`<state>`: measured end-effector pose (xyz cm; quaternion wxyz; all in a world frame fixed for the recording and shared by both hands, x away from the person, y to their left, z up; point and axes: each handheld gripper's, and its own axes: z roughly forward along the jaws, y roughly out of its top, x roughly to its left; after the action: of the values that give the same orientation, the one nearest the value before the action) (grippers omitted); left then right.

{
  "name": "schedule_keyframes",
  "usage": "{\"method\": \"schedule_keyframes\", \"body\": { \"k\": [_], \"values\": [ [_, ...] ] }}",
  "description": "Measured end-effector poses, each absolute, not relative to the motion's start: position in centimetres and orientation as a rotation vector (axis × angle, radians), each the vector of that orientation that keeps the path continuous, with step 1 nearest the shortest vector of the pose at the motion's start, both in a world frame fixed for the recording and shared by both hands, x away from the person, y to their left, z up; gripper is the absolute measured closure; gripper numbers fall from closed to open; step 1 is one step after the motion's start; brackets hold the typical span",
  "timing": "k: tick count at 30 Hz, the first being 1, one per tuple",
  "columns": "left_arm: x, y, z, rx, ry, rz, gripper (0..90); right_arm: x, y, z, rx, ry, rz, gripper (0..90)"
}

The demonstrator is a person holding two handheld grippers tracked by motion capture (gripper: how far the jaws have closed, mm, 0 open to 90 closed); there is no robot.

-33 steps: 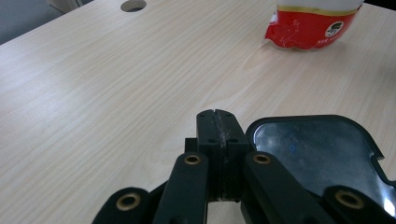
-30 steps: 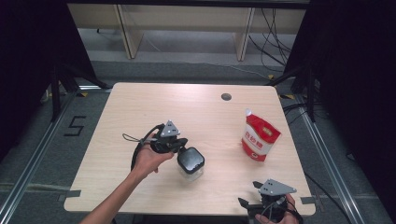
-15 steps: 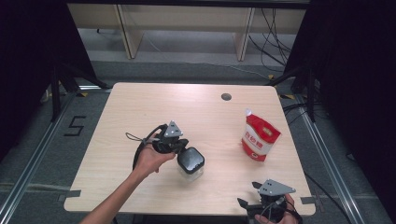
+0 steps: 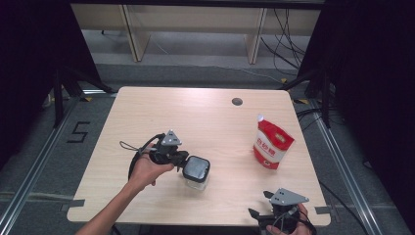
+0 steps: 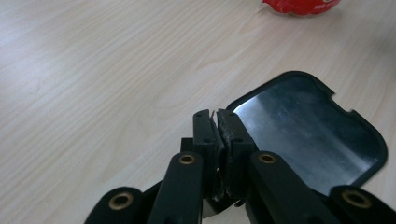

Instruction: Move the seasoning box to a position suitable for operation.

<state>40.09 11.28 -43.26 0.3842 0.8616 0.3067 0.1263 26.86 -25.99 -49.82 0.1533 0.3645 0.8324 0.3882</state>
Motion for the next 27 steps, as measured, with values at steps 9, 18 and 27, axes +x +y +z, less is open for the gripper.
{"method": "schedule_keyframes", "body": {
  "k": [9,18,27],
  "values": [
    [38.7,14.8,-43.2,2.014,0.778,0.36,74.5,26.8,-26.0,-49.8,1.051,2.386,1.113,20.4],
    [37.1,16.6,-46.7,2.061,0.757,0.338,60.0,26.9,-25.9,-49.8,1.037,2.393,1.108,20.6],
    [37.5,16.1,-48.9,2.141,0.712,0.352,55.2,26.7,-25.8,-49.8,1.068,2.396,1.117,20.7]
  ]
}}
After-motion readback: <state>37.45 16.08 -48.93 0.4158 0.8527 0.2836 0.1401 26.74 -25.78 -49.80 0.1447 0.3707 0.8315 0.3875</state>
